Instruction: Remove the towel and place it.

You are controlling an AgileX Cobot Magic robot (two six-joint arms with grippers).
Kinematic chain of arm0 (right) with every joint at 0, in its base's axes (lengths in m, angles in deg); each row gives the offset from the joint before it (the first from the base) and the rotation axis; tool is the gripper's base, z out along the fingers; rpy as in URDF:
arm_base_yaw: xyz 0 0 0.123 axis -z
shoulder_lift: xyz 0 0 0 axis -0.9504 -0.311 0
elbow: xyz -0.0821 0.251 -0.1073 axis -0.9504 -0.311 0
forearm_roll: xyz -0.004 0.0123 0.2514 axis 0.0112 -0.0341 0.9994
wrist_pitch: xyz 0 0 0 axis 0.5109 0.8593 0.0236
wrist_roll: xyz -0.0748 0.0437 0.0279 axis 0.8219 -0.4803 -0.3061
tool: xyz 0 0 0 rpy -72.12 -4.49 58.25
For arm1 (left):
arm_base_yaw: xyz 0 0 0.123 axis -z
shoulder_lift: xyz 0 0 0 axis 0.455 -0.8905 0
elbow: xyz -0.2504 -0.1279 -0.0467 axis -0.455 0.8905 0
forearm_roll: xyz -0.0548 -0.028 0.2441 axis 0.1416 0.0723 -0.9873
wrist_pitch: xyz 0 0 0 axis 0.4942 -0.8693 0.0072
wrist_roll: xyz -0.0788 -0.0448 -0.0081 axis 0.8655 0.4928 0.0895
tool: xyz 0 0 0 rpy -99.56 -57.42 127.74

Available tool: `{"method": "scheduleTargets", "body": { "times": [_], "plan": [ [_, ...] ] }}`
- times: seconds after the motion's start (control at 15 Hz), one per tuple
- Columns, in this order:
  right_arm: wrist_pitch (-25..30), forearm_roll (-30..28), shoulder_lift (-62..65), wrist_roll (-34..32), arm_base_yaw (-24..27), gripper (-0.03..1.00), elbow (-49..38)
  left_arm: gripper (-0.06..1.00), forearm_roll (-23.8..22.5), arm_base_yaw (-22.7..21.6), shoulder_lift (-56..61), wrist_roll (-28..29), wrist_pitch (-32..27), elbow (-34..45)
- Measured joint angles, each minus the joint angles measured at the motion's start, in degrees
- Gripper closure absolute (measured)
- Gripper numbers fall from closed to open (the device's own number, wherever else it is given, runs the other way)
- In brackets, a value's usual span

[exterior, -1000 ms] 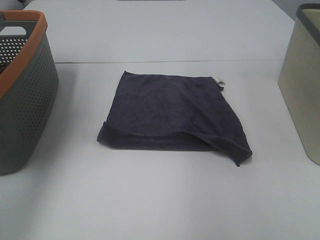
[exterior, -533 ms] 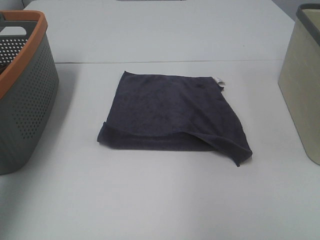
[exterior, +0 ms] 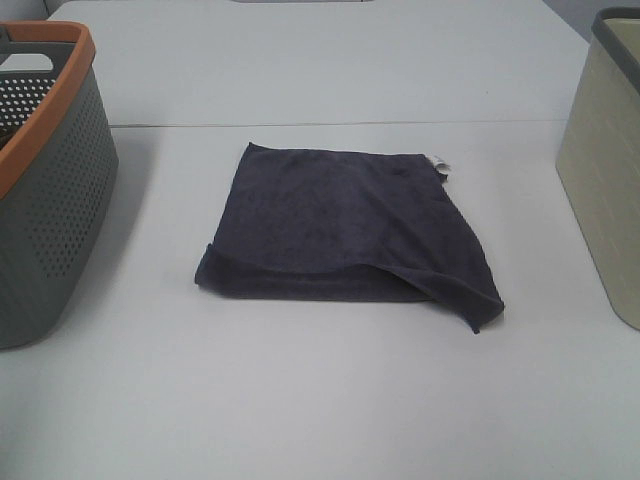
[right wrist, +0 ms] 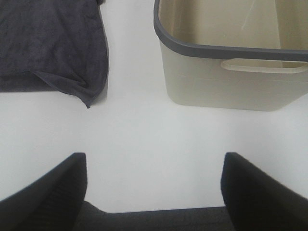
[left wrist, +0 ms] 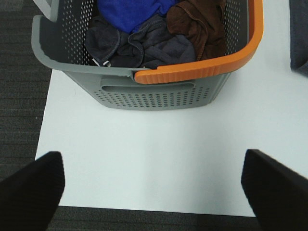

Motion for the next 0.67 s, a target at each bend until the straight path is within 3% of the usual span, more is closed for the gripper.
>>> {"method": "scheduleTargets", "body": {
  "times": [0.47, 0.67],
  "plan": [
    [0.06, -0.17, 23.09, 7.56, 0.00, 0.28, -8.77, 0.01, -1.38, 0.00, 26.81, -0.92, 0.29, 14.73],
    [0.11, -0.17, 30.54, 7.68, 0.00, 0.28, -11.46, 0.01, 1.26, 0.00, 35.92, -2.06, 0.29, 18.11]
  ]
}}
